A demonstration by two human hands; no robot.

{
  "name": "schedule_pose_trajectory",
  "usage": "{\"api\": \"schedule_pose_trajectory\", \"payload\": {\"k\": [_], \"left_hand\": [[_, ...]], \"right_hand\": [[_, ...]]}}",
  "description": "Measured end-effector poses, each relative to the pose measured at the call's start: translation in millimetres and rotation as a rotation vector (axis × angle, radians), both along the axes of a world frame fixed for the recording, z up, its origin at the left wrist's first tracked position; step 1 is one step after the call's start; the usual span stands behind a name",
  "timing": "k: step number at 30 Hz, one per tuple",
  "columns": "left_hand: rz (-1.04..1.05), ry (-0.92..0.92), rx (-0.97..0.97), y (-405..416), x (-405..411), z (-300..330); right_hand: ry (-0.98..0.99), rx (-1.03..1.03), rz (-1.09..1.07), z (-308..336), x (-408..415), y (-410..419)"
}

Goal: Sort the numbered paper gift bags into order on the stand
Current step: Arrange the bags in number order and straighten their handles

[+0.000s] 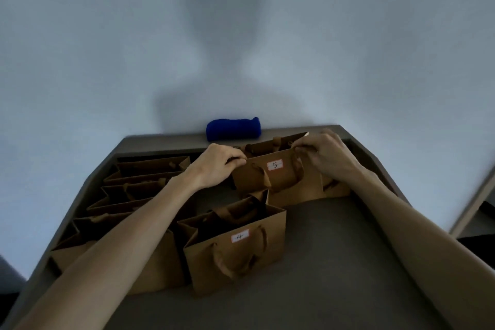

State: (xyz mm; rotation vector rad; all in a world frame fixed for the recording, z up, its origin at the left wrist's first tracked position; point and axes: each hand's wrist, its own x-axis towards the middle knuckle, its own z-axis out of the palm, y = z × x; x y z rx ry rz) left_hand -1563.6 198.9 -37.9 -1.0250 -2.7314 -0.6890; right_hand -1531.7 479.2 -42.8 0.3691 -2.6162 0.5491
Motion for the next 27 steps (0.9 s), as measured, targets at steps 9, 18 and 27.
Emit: {"api": "schedule_pose_trajectory", "payload": {"k": [9, 18, 27], "left_hand": [[0.105, -0.035, -0.052, -57, 4, 0], [0.070, -0.079, -0.140, -76, 14, -14], [0.020, -0.080, -0.222, -83, 31, -23]], "right_hand": [[-0.091, -0.066, 0.135, -17, -8, -57], [-0.147, -0.032, 0.201, -32, 11, -70], [-0.273, -0.036, 0.241, -47, 30, -72]]}}
